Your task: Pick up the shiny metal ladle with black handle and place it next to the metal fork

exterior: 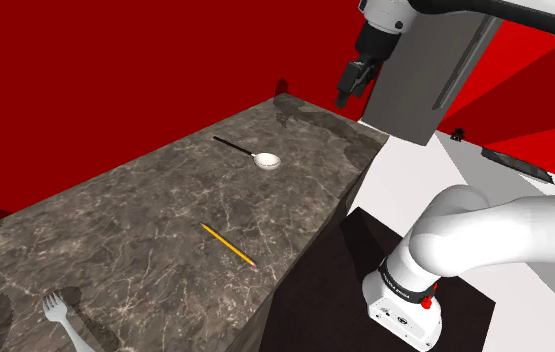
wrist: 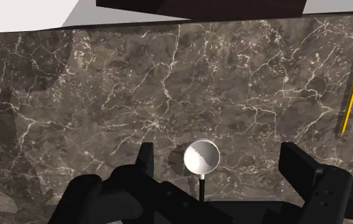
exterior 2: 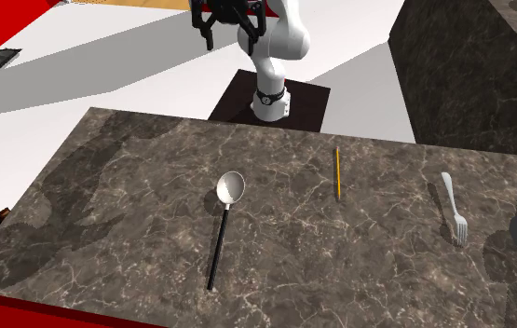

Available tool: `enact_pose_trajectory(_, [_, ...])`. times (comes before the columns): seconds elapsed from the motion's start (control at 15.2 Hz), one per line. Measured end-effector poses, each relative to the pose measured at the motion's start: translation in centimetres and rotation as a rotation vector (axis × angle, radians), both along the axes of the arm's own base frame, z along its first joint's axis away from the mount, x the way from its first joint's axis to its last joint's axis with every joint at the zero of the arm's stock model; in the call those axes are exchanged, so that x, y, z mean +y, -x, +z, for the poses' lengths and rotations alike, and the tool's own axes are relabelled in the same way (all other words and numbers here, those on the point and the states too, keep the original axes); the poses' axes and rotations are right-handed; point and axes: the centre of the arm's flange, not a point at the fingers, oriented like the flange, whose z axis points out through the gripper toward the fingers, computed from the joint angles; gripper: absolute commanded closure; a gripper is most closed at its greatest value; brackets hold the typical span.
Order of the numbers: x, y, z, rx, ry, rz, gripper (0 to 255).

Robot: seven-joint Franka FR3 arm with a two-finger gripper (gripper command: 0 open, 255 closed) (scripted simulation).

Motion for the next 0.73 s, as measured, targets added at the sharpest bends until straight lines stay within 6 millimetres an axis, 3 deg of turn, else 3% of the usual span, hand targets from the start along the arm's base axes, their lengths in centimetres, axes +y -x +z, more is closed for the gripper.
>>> enact_pose_trajectory(0.13, [0.1, -0.4, -0.5, 0.001, -0.002, 0.001, 0])
enact_pose_trajectory(0.4, [0.5, -4.3, -3.0, 0.007, -0.014, 0.006, 0])
enact_pose_trajectory(0.73, [0.7, -8.9, -7.6, 0.015, -0.031, 0.013, 0])
